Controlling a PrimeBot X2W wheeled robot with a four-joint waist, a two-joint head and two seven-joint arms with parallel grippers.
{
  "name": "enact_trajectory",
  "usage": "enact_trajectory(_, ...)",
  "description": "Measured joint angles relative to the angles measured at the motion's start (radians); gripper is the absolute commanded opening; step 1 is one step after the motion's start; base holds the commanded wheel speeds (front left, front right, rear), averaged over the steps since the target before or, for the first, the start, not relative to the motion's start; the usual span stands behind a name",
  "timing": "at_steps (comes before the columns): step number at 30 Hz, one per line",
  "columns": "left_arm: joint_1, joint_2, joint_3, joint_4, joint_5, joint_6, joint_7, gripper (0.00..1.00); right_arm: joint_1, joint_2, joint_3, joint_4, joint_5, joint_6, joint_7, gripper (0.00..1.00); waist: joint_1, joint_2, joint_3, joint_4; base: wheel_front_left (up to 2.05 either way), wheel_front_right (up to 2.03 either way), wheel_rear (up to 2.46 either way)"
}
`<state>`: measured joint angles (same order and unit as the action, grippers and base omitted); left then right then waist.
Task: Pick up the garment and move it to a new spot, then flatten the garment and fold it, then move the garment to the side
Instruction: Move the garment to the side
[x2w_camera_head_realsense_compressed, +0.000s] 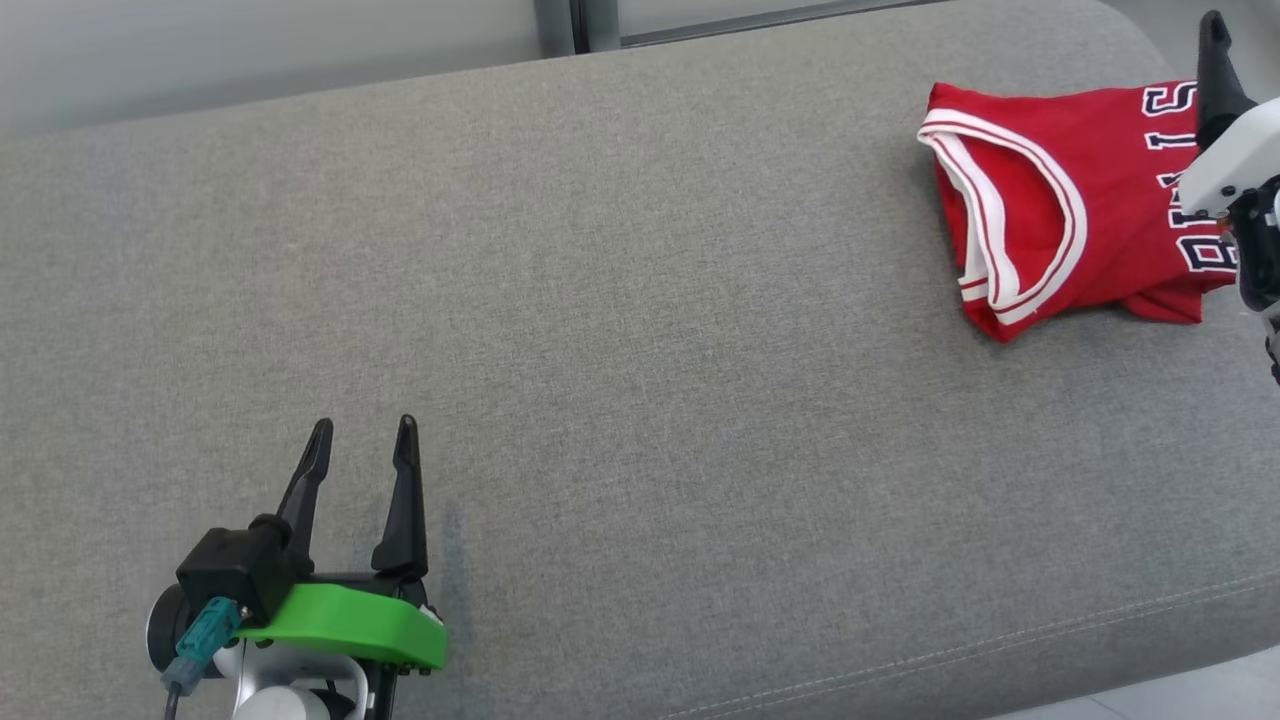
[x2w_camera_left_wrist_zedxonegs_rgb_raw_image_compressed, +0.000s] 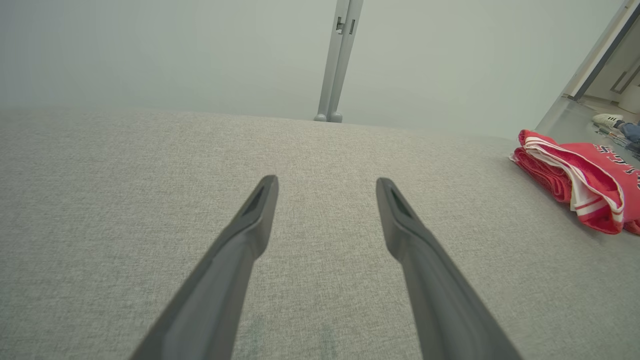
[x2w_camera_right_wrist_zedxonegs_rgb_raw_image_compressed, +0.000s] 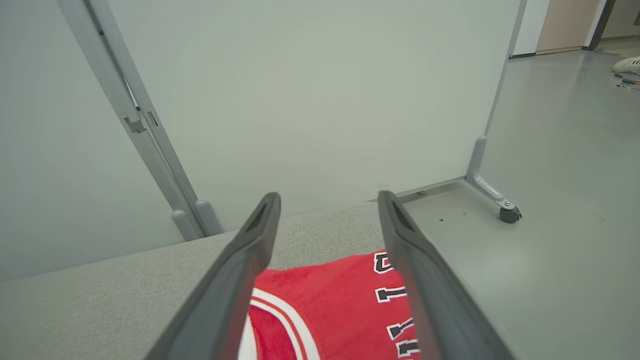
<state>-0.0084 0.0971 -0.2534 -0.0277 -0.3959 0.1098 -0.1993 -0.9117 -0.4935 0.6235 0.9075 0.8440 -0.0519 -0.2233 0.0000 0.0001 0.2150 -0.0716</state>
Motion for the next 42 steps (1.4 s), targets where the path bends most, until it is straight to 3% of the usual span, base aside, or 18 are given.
enact_trajectory(5, 0.001, -0.015, 0.006, 0.027, -0.016, 0.0, -0.013, 1.0, 0.034, 0.051, 0.003, -0.036, -0.004, 0.025, -0.028, 1.0, 0.0, 0.0, -0.072, -0.021, 0.0, 0.0, 0.0)
enact_trajectory(13, 0.035, -0.024, 0.048, 0.047, -0.028, 0.001, -0.023, 1.0, 0.151, 0.105, 0.014, -0.11, -0.045, 0.023, -0.031, 1.0, 0.0, 0.0, -0.174, -0.041, 0.0, 0.0, 0.0)
enact_trajectory(23, 0.074, -0.028, 0.1, 0.047, -0.003, 0.006, -0.032, 1.0, 0.304, 0.183, -0.085, -0.34, -0.089, -0.023, -0.031, 1.0, 0.0, 0.0, -0.248, -0.033, 0.0, 0.0, 0.0)
enact_trajectory(31, 0.124, -0.031, 0.135, 0.05, -0.002, 0.009, -0.039, 1.0, 0.469, 0.239, -0.098, -0.474, -0.177, -0.056, -0.031, 1.0, 0.0, 0.0, -0.272, -0.001, 0.0, 0.0, 0.0)
enact_trajectory(38, 0.157, -0.039, 0.171, 0.051, -0.001, 0.01, -0.039, 1.0, 0.611, 0.299, -0.121, -0.555, -0.212, -0.065, -0.031, 1.0, 0.0, -0.0001, -0.285, 0.014, 0.0, 0.0, 0.0)
enact_trajectory(42, 0.163, -0.042, 0.18, 0.052, -0.001, 0.01, -0.04, 1.0, 0.666, 0.298, -0.117, -0.583, -0.267, -0.072, -0.031, 1.0, 0.0, 0.0, -0.288, 0.015, 0.0, 0.0, 0.0)
